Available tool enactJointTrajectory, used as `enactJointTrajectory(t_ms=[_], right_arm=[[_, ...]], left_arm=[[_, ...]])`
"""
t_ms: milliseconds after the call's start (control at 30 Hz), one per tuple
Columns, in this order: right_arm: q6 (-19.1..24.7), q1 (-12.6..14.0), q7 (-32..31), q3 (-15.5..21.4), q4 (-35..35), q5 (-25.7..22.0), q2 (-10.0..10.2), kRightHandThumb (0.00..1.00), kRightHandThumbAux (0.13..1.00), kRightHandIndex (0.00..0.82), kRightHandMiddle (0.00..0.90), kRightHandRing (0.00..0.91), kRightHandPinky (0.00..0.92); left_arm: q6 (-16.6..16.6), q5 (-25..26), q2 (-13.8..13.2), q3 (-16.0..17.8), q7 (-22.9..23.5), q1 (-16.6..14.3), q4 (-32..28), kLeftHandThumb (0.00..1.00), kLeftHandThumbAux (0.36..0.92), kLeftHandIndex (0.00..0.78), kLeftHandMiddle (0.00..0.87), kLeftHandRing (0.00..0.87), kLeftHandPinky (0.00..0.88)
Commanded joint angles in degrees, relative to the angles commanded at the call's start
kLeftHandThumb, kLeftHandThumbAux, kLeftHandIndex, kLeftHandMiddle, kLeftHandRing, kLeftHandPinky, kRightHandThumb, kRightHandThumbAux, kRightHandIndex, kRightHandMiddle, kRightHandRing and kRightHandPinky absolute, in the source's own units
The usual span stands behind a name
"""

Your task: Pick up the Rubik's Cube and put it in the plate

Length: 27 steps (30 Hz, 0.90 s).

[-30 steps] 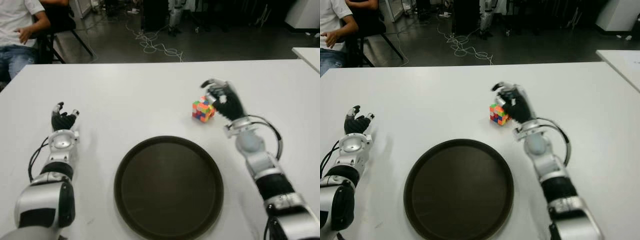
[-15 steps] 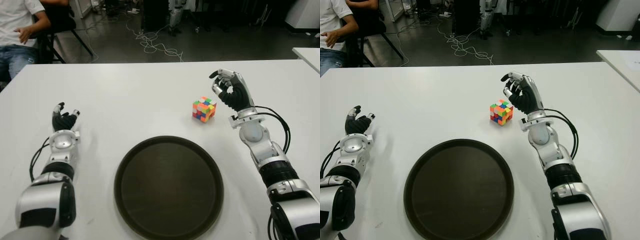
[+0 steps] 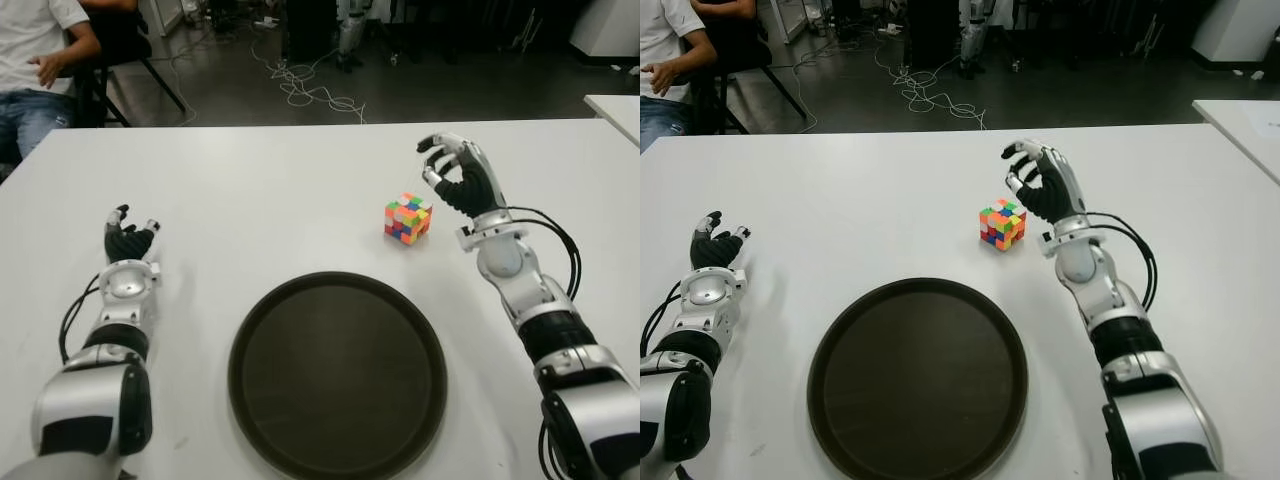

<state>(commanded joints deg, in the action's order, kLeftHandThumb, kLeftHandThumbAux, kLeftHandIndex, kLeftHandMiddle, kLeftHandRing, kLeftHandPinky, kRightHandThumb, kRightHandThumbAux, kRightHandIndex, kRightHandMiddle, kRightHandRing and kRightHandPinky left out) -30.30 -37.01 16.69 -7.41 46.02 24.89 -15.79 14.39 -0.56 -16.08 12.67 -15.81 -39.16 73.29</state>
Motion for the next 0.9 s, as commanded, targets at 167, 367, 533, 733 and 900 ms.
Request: enactJointTrajectory(t_ms=[167, 367, 533, 733, 900], right_arm=[[0.6, -1.46, 1.53, -0.54, 1.8, 1.18, -0.28, 0.668, 0.743, 0.396, 0.299, 0.339, 0.423], [1.15, -2.74, 2.64, -1.27, 3.47, 2.13, -0.54, 0.672, 0.742, 0.396, 0.31, 0.347, 0.431], [1.51, -4.55, 2.75, -1.81, 5.76, 2.14, -0.47, 0.672, 0.741, 0.396, 0.299, 0.333, 0.42], [1.82, -7.04, 2.3, -2.26, 8.82, 1.86, -0.31, 0.671, 0.742, 0.396, 0.294, 0.321, 0.394], [3.23, -10.01, 1.71, -3.21, 12.06, 2.26, -0.03, 0.664, 0.744, 0.395, 0.288, 0.319, 0.386]], left_arm=[[-0.15, -0.03, 0.1, -0.05, 0.02, -0.02, -0.06, 0.102, 0.717, 0.054, 0.069, 0.093, 0.117], [-0.42, -0.16, 0.14, -0.17, -0.11, -0.1, -0.09, 0.105, 0.711, 0.05, 0.078, 0.096, 0.107], [-0.15, -0.27, 0.26, -0.29, -0.28, -0.06, -0.13, 0.101, 0.726, 0.048, 0.079, 0.092, 0.099], [-0.33, -0.65, 0.33, -0.65, -0.82, -0.16, -0.11, 0.089, 0.725, 0.046, 0.072, 0.093, 0.108], [-0.07, -0.56, 0.45, -0.6, -0.79, -0.14, -0.22, 0.098, 0.738, 0.056, 0.072, 0.099, 0.126]])
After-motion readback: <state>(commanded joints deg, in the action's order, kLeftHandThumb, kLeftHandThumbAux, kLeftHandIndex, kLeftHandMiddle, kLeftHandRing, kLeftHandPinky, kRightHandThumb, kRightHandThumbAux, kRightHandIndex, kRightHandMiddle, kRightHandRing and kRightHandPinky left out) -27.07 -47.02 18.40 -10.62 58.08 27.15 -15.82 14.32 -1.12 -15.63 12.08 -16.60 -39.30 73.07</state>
